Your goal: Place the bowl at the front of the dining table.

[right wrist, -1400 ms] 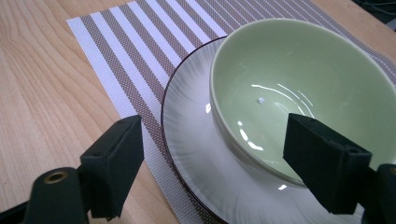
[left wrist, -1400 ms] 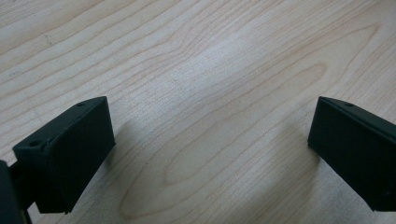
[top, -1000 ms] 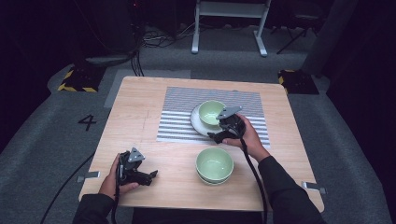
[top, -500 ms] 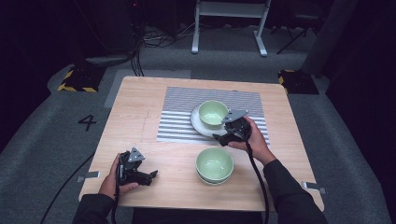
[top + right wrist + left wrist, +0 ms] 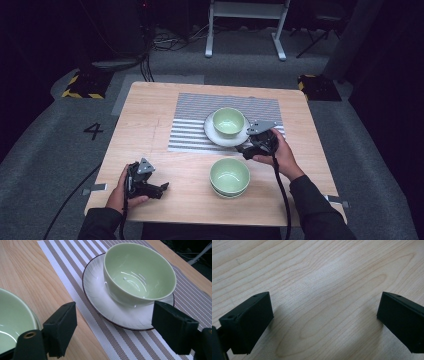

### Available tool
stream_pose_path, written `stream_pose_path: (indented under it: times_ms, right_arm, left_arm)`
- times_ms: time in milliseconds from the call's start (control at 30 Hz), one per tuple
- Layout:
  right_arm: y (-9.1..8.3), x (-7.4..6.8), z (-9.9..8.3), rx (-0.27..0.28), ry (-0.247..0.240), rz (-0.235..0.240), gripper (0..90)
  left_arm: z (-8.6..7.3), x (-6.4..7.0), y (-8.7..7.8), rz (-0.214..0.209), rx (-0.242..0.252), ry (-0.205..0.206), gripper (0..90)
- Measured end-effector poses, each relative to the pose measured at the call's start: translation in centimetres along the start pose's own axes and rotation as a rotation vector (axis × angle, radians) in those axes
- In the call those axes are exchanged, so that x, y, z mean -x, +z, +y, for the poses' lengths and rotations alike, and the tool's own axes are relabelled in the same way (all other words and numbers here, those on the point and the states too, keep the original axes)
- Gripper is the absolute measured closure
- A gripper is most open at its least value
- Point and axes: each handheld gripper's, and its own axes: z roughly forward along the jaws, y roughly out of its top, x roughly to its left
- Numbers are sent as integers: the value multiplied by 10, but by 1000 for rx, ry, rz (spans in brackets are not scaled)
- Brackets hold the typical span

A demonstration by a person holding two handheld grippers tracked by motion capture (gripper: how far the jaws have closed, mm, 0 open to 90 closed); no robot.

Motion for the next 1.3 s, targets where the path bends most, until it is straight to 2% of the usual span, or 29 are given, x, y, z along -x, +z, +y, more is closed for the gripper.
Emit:
stream_pose_path:
  times_ms: [400,700,1000,1300]
  right_arm:
    - [-14,0,-13,-21,-12,-16,201]
    - [-27,-2,-19,-19,-42,-24,198]
    - [-38,-4,-25,-13,-34,-17,201]
    - [-43,-8,-36,-47,-60,-11,196]
  left_arm:
    - [0,0,0,1,0,-2,4]
    - [0,0,0,2,0,-1,4]
    - [0,0,0,2,-1,-7,4]
    - [0,0,0,1,-3,-7,4]
